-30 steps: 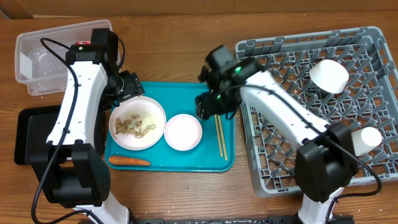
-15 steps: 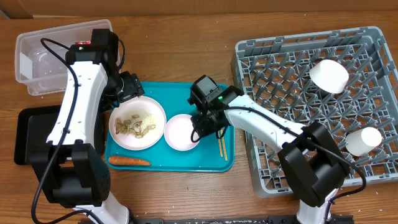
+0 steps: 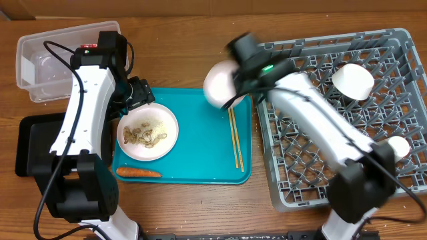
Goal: Sort waste into correct bins and load items into the dishwasher
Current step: 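Grasp the pink bowl on the tray with the right gripper and lift, then place the pink bowl in the upper part of the dish rack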
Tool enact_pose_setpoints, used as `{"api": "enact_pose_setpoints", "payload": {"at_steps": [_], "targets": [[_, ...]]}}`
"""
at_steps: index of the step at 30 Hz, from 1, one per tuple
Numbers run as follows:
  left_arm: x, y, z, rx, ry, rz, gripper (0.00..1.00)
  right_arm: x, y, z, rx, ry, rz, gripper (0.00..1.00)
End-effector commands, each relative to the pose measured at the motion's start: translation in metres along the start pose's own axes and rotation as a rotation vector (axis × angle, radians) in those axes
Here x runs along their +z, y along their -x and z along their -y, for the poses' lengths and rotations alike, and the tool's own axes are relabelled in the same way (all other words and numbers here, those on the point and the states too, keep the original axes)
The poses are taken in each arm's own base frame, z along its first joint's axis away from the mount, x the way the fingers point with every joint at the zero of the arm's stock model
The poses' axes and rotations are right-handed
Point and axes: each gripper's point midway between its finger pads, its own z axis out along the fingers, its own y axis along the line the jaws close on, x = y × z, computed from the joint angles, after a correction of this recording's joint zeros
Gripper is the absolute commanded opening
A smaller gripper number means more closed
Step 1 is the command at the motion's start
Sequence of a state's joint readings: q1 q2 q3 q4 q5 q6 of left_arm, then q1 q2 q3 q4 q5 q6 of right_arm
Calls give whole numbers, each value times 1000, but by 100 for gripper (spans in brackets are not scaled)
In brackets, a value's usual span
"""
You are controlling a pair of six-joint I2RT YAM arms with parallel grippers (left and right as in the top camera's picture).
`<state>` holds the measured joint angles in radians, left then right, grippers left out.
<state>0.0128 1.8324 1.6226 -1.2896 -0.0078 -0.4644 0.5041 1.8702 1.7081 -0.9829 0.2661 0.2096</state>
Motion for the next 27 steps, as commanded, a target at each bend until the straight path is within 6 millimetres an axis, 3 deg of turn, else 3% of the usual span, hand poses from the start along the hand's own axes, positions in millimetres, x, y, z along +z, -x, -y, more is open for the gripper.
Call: {"api": "enact_pose_setpoints", "payload": {"at_steps": [1, 3, 5, 7, 10, 16, 20, 27], "targets": [[-16, 2, 4, 30, -25, 42, 87, -70, 51, 129, 181, -434, 242, 4], [-16, 2, 4, 29, -26, 43, 88, -86, 50, 176, 252, -635, 273, 4], [-16, 3, 5, 29, -28, 48, 88, -97, 42, 210, 309, -805, 283, 4], [-16, 5, 6, 29, -31, 53, 87, -101, 34, 227, 335, -902, 279, 4], [-16, 5, 6, 29, -32, 54, 87, -88, 18, 243, 342, -984, 237, 4], [-16, 5, 6, 29, -32, 54, 88, -40, -23, 254, 290, -1033, 106, 4], [-16, 4, 6, 29, -31, 52, 88, -21, -41, 253, 250, -1054, 58, 4], [-16, 4, 6, 30, -31, 53, 88, 7, -61, 217, 188, -899, -28, 4]]}}
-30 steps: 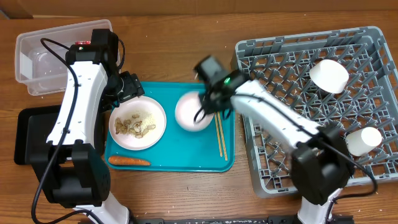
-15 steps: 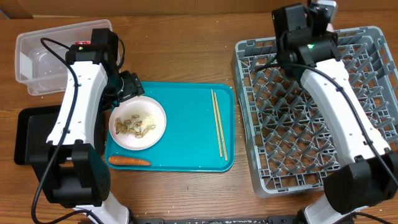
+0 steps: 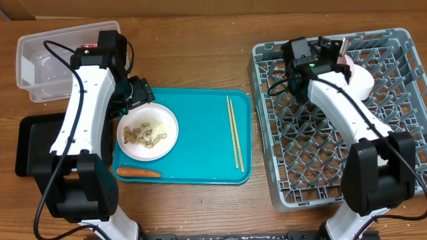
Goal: Sort waste into correct bins and load items into the dishwasher
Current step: 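Place the pink bowl in the upper part of the dish rack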
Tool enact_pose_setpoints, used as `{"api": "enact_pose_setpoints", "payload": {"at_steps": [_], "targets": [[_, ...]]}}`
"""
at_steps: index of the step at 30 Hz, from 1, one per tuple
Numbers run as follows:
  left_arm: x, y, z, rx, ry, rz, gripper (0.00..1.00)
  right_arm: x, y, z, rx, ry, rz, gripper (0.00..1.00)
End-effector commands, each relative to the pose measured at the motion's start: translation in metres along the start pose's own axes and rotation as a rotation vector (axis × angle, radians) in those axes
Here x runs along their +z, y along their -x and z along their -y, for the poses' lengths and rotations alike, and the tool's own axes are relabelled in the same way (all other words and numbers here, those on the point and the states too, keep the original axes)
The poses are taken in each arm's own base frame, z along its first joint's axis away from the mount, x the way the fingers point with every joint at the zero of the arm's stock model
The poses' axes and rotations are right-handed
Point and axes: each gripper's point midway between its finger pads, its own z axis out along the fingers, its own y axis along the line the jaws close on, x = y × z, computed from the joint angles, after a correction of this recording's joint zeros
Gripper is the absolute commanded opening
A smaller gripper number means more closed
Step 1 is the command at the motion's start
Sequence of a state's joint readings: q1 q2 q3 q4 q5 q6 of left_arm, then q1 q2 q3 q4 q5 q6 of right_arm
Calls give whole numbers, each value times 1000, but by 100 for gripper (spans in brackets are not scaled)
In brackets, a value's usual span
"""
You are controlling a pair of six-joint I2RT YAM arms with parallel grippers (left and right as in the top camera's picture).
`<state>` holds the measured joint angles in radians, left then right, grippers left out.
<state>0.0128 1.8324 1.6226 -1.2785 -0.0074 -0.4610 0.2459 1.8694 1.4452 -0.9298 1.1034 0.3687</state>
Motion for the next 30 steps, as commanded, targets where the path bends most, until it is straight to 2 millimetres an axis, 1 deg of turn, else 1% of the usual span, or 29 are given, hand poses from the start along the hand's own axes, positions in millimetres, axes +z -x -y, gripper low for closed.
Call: {"api": "enact_pose_setpoints", "payload": {"at_steps": [1, 3, 4, 5, 8, 12, 19, 20, 21, 24, 26, 28, 29, 30], "targets": [[-16, 2, 4, 26, -26, 43, 88, -11, -21, -25, -58, 117, -55, 7], [-16, 2, 4, 26, -26, 43, 88, -20, -28, -36, -80, 173, -74, 16], [-16, 2, 4, 26, -26, 43, 88, -24, -31, -40, -77, 191, -81, 17], [-16, 2, 4, 26, -26, 44, 88, -31, -34, -44, -49, 199, -86, 17], [-16, 2, 4, 26, -26, 43, 88, -40, -39, -48, -7, 208, -92, 17], [-16, 2, 4, 26, -26, 44, 88, -50, -44, -56, -13, 238, -97, 17], [-16, 3, 4, 26, -26, 44, 88, -51, -43, -54, -20, 236, -99, 19], [-16, 2, 4, 27, -25, 44, 88, -54, -39, -51, -21, 236, -100, 25], [-16, 2, 4, 27, -25, 44, 88, -57, -35, -49, -15, 243, -100, 29], [-16, 3, 4, 27, -22, 46, 89, -70, -17, -45, 28, 295, -99, 37], [-16, 3, 4, 27, -22, 45, 90, -84, 0, -43, 78, 367, -97, 41], [-16, 3, 4, 27, -22, 45, 91, -104, 15, -46, 116, 489, -110, 46], [-16, 3, 4, 27, -22, 45, 93, -118, 23, -52, 107, 586, -118, 46], [-16, 3, 4, 37, -23, 46, 93, -140, 30, -63, 67, 732, -124, 47]]}}
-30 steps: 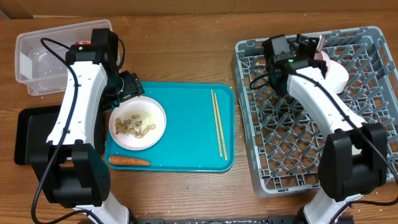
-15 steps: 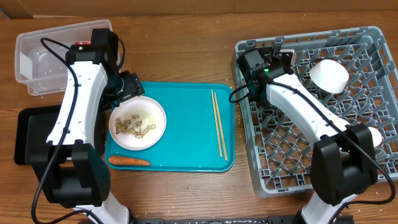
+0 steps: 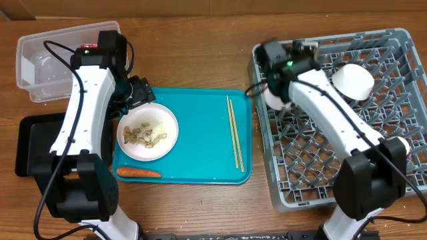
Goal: Sort waste into correct bins and load items into the dishwasher
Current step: 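Place the pink bowl in the upper part of the dish rack, then grasp one chopstick on the tray with the right gripper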
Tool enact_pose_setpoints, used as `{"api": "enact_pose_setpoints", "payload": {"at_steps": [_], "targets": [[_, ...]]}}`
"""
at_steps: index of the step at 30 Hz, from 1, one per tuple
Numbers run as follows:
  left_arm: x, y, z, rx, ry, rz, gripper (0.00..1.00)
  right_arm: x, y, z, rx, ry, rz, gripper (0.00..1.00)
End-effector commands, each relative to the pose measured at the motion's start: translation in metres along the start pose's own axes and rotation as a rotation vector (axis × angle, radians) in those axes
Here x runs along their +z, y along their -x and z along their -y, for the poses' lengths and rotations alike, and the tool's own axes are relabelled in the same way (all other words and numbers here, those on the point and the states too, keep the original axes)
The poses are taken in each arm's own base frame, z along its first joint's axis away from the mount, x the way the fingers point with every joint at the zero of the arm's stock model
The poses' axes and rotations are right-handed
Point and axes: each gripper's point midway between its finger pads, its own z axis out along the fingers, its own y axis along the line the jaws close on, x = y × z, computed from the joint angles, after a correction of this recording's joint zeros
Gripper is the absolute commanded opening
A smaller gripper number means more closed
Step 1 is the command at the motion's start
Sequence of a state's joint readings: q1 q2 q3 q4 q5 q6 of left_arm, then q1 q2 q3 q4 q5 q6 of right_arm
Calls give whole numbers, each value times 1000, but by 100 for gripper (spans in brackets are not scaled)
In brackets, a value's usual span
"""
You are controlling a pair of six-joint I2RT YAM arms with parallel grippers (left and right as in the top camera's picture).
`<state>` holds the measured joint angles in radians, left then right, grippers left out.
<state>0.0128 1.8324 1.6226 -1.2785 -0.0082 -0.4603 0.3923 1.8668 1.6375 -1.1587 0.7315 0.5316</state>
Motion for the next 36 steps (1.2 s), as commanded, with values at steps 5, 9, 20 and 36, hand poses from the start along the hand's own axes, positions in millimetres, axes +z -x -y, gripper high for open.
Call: {"api": "enact_pose_setpoints", "payload": {"at_steps": [5, 9, 20, 36], "targets": [[-16, 3, 3, 44, -19, 46, 93, -127, 19, -100, -175, 895, -69, 57], [-16, 1, -5, 49, 5, 34, 91, -154, 0, -123, -220, 1067, -141, 59], [-16, 3, -46, -66, -23, -38, 93, -136, -61, -158, -258, 1009, -312, 63], [-15, 2, -38, -43, -26, -32, 94, -61, -208, -177, -413, 791, -669, 50]]}}
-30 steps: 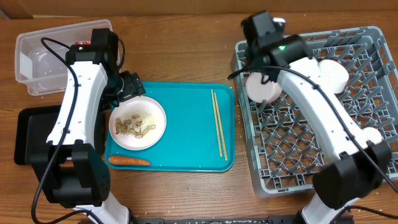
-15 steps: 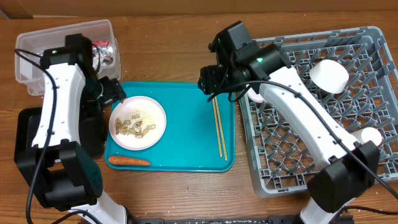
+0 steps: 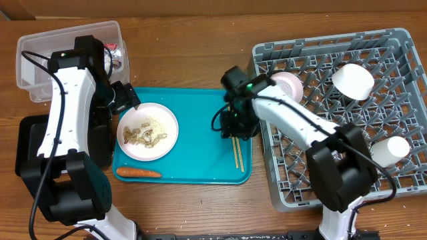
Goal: Sort waste into correct bins and load items into the dishwasher
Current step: 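Grasp one chopstick on the tray with the right gripper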
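Observation:
A white plate (image 3: 148, 131) with food scraps sits on the left of the teal tray (image 3: 193, 160). An orange carrot (image 3: 139, 172) lies in front of it. Two chopsticks (image 3: 237, 155) lie along the tray's right side. My right gripper (image 3: 234, 127) is down over their far half and hides it; its jaws cannot be made out. My left gripper (image 3: 127, 99) hangs at the plate's far left rim, its state unclear. A white bowl (image 3: 289, 83) rests in the grey dish rack (image 3: 320, 173) at its far left.
Two white cups (image 3: 352, 81) (image 3: 390, 150) stand in the rack. A clear plastic bin (image 3: 40, 63) at the far left holds a silvery wrapper (image 3: 119, 53). In front of it stands a black bin (image 3: 37, 143). Bare wood surrounds the tray.
My right gripper has left the rack's far left corner and is now over the chopsticks on the tray. The white bowl stays in the rack. My left arm has shifted left, uncovering the clear bin's corner.
First my right gripper held a white bowl above the tray's far right corner. Then it was over the rack's back row, then at the rack's far left corner with the bowl. Now the bowl lies there and the gripper is at the chopsticks. My left arm stayed until now.

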Tool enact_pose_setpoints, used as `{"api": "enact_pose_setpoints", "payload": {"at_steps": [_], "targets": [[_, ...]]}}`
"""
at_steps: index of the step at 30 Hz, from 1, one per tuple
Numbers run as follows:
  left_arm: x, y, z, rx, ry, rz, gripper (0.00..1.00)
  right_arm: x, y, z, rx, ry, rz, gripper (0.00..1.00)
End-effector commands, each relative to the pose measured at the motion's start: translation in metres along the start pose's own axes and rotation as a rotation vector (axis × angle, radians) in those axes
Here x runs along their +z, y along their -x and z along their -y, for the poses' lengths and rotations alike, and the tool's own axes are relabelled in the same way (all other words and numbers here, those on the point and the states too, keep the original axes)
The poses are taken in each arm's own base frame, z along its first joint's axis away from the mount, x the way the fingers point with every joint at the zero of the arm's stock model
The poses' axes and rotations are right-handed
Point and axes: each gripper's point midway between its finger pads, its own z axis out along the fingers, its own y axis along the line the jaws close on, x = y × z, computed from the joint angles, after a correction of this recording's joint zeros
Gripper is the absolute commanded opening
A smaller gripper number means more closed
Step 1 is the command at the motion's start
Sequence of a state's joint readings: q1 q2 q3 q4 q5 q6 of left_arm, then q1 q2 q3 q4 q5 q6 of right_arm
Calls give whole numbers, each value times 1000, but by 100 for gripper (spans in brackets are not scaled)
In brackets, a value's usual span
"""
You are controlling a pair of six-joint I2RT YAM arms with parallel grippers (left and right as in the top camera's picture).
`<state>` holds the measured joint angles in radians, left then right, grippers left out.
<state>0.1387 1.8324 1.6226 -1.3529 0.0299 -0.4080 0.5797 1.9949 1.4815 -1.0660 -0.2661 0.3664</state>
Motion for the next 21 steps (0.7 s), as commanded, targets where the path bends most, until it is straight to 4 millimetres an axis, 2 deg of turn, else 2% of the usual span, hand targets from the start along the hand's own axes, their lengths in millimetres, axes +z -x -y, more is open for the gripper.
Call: {"api": "enact_pose_setpoints", "payload": {"at_steps": [1, 6, 12, 14, 15, 17, 21], "targets": [[-15, 3, 4, 32, -29, 48, 94, 23, -10, 1, -11, -32, -43, 50], [-15, 3, 5, 33, -30, 50, 94, 40, -14, 18, 19, -106, -62, 50], [-15, 4, 5, 33, -31, 53, 94, 50, -15, 22, 22, -111, -76, 49], [-15, 4, 5, 33, -31, 53, 94, 50, -13, 20, 19, -107, -67, 39], [-15, 3, 6, 34, -36, 51, 94, 50, -12, 20, 18, -105, -63, 25], [-15, 4, 6, 34, -36, 52, 94, 50, -11, 20, 17, -104, -60, 16], [-15, 3, 6, 34, -38, 50, 94, 50, -10, 20, 16, -105, -55, 10]]}}
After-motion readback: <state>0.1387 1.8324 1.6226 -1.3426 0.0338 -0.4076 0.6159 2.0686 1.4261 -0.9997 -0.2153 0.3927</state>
